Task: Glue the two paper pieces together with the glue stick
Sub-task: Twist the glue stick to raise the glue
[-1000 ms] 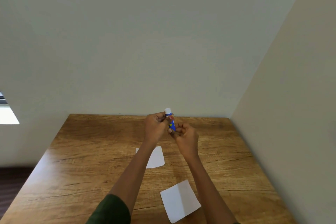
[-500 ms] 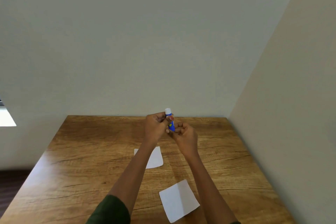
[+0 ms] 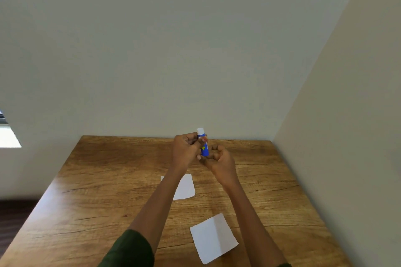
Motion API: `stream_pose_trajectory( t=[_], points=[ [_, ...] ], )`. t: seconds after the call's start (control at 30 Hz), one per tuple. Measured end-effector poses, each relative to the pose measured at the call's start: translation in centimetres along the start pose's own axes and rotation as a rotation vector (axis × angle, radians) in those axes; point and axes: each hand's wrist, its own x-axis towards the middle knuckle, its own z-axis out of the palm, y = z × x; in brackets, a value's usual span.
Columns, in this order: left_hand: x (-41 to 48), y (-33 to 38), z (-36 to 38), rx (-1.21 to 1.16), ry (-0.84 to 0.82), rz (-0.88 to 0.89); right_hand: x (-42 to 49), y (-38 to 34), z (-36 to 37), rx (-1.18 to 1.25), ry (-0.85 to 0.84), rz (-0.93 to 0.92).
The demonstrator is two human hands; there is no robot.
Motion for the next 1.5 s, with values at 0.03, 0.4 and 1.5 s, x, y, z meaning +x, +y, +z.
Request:
stream_pose_trajectory(
  t=[0.03, 0.4, 1.5],
  points=[
    [0.0, 0.0, 0.1, 0.001, -0.003, 0.002, 0.0, 0.0, 0.0, -0.011, 0.034, -0.008],
    [0.2, 0.1, -0.1, 0.007, -0.029, 0.045, 0.5, -0.4, -1.3, 0.082, -0.204, -0.009],
    [0.2, 0.7, -0.3, 0.007, -0.033, 0.038, 1.1, -0.3, -0.1, -0.022, 0.039, -0.044]
  ],
)
